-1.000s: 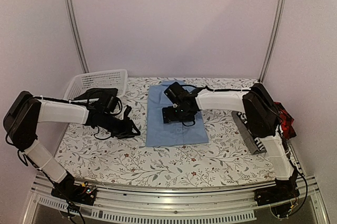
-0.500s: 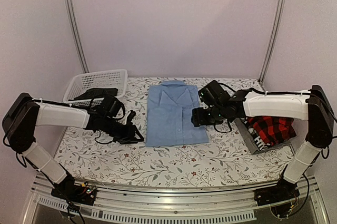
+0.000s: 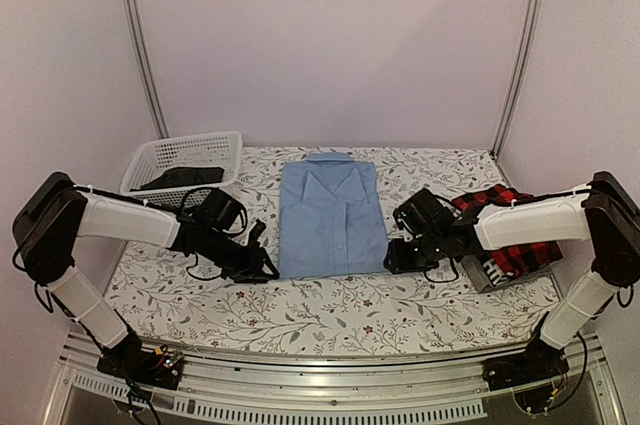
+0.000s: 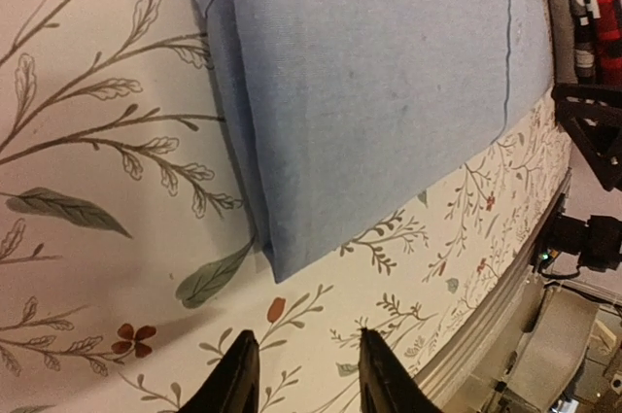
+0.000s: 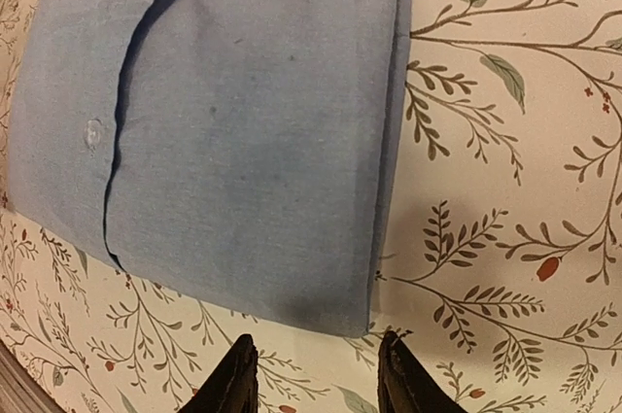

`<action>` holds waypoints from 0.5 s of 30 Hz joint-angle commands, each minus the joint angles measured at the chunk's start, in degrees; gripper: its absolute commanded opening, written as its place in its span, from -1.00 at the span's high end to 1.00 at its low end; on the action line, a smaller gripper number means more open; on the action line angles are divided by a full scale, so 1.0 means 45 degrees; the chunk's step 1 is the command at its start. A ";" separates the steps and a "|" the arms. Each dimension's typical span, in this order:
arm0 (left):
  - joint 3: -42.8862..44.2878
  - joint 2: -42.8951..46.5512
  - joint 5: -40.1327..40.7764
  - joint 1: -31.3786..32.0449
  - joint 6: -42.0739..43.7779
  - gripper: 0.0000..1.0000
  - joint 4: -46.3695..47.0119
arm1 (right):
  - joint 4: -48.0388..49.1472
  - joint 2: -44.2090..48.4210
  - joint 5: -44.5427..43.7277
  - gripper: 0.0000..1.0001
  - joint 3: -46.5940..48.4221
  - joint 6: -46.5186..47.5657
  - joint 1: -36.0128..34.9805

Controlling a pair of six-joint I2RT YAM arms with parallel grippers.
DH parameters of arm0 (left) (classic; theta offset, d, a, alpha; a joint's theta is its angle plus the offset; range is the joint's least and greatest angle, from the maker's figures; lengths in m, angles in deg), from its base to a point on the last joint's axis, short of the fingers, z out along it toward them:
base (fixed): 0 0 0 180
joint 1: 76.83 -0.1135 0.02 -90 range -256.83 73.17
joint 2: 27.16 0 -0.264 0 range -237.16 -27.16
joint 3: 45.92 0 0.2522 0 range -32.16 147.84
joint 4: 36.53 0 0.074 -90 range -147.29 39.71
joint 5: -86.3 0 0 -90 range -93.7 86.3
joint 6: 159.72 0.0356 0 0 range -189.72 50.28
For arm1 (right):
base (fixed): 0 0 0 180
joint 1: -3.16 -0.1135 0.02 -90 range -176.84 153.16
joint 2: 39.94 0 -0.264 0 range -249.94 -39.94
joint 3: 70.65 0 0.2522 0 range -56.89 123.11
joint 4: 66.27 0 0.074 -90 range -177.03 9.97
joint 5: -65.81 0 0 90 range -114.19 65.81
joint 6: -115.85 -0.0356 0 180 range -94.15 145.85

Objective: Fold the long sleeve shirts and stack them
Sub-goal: Pick up the 2/3-rectangle-folded shirt from the center of the board.

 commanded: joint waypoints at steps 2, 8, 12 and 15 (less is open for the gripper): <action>0.0131 -0.0345 0.0080 0.0167 -0.0179 0.31 0.0383 | 0.0970 0.0011 0.0365 0.19 -0.0199 -0.0407 0.0132; 0.0228 -0.0674 0.0143 0.0200 -0.0271 0.33 0.0507 | 0.1260 -0.0226 0.0246 0.18 -0.0419 -0.0668 0.0297; 0.0259 -0.0817 0.0153 0.0249 -0.0319 0.34 0.0526 | 0.1173 -0.0749 0.0116 0.24 -0.0442 -0.0840 0.0307; 0.0239 -0.0857 0.0168 0.0265 -0.0373 0.34 0.0517 | 0.0956 -0.1065 0.0048 0.32 -0.0432 -0.1053 0.0161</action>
